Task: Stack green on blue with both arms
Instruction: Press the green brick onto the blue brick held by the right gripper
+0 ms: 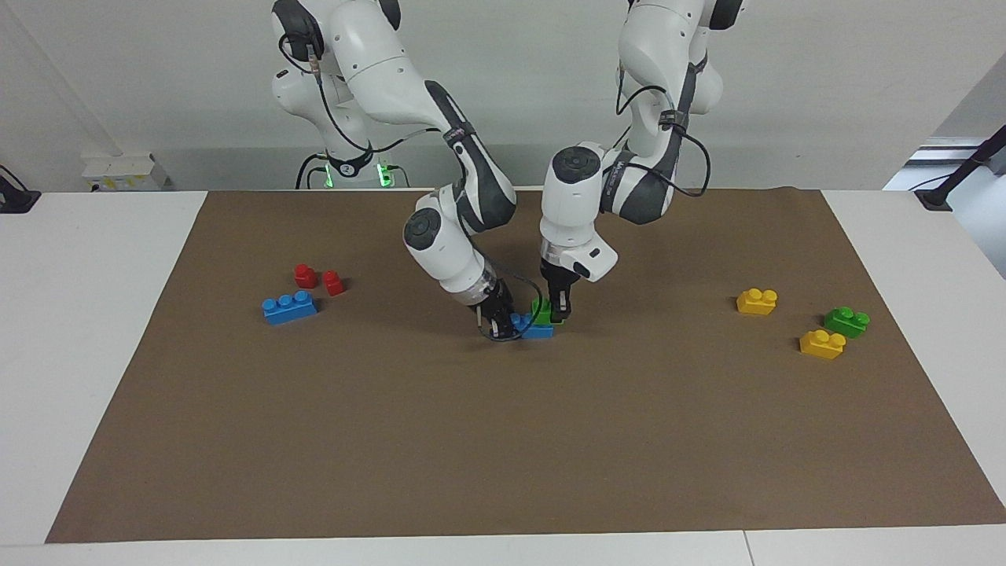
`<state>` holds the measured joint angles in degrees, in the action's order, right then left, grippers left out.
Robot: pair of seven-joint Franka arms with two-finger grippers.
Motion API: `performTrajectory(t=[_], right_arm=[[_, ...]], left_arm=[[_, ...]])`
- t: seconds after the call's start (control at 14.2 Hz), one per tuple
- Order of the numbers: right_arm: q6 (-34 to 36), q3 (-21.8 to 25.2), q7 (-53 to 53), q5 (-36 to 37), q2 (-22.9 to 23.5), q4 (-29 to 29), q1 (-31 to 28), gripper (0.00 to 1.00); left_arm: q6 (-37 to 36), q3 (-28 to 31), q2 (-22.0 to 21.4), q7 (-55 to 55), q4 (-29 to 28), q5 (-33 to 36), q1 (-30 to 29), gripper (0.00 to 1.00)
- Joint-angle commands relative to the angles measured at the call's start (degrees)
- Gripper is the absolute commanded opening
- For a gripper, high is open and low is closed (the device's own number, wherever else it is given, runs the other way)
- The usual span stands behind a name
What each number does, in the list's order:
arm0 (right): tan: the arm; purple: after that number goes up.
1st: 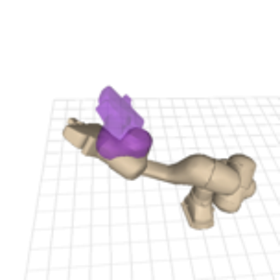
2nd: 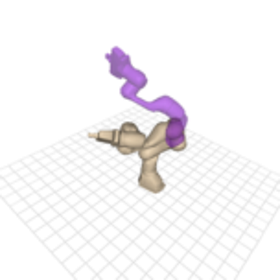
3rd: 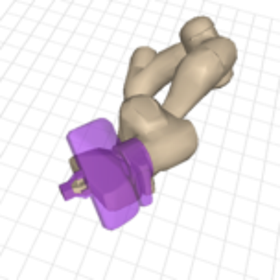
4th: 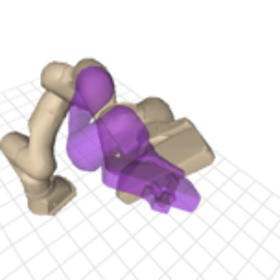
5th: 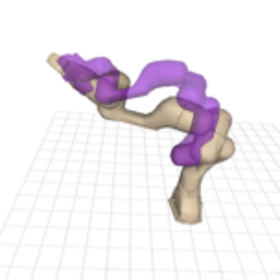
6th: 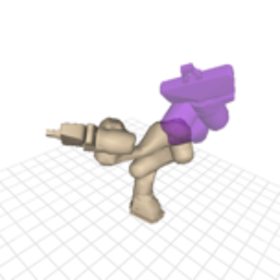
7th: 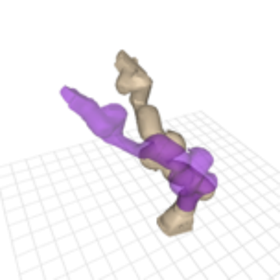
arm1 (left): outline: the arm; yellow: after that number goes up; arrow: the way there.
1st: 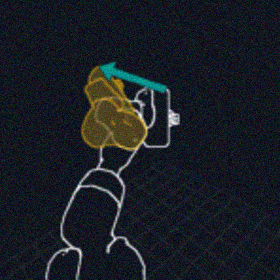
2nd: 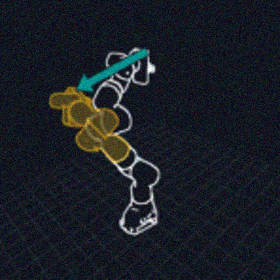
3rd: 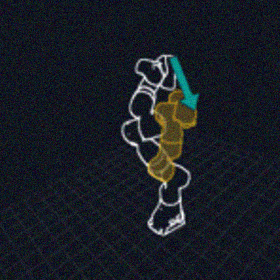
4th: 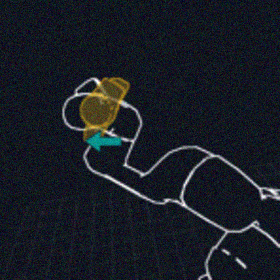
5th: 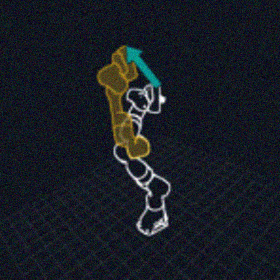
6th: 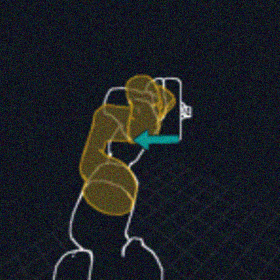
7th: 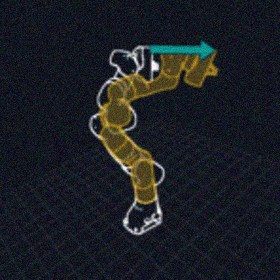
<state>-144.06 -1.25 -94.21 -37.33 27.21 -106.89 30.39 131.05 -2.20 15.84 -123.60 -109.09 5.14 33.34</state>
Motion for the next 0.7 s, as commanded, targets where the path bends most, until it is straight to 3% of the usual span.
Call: performTrajectory(t=[0.0, 0.63], right_arm=[[-2.01, 0.20, 0.08, -1.34, 0.48, -1.92, 0.64, 0.00], [-2.36, 0.20, 1.04, -1.34, 0.39, -2.09, 0.46, 0.00]], left_arm=[[1.05, 0.88, 1.38, -2.43, 0.28, 1.10, 2.08, 0.00], [3.43, 0.96, 3.23, -4.02, 0.28, 1.45, 2.08, 0.00]])
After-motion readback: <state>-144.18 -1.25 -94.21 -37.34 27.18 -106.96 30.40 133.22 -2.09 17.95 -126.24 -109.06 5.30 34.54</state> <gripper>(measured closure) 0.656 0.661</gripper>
